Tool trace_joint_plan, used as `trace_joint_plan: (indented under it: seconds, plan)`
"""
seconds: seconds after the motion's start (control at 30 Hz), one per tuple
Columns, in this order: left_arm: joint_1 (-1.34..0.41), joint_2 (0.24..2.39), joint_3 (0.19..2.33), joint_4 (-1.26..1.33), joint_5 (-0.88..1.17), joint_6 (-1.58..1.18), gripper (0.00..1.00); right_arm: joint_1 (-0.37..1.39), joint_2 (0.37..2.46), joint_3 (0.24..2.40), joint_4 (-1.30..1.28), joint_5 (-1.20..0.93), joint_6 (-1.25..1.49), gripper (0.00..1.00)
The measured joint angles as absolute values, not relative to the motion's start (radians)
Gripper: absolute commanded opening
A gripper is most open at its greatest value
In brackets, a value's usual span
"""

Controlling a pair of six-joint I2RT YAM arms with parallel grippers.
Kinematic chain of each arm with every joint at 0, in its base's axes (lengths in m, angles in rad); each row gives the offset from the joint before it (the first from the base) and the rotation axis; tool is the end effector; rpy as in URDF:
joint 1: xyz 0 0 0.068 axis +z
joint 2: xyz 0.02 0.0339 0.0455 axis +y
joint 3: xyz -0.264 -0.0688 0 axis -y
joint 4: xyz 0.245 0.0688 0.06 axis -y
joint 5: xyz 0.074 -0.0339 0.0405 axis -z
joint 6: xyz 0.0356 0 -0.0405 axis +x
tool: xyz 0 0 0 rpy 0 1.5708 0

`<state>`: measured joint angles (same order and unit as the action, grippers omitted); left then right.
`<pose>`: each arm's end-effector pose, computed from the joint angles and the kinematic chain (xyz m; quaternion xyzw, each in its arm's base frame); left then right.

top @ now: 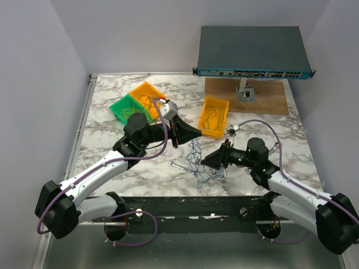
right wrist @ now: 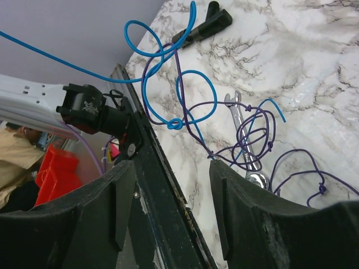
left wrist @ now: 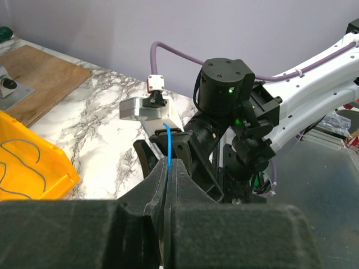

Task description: Untangle the cables

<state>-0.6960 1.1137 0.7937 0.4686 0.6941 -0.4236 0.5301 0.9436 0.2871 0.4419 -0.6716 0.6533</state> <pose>0.1812 -0.1811 0.3453 0.3386 0.5731 -0.5664 0.4858 0.1573 0.1179 0.2036 -0.1611 0.7466 0.5434 0.3484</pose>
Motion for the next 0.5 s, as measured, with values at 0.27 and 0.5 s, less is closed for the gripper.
trace_joint_plan:
  seconds: [0.27, 0.5]
  plan:
    - [-0.696, 1.132, 0.818, 0.467, 0.694, -0.441, 0.0, 0.57, 1.041, 0.287, 0.558, -0.654, 0.665, 0.57]
    - [-0.696, 1.132, 0.828, 0.458, 0.693, -0.446, 0.0, 0.583, 1.124, 0.29, 0.622, -0.614, 0.666, 0.26]
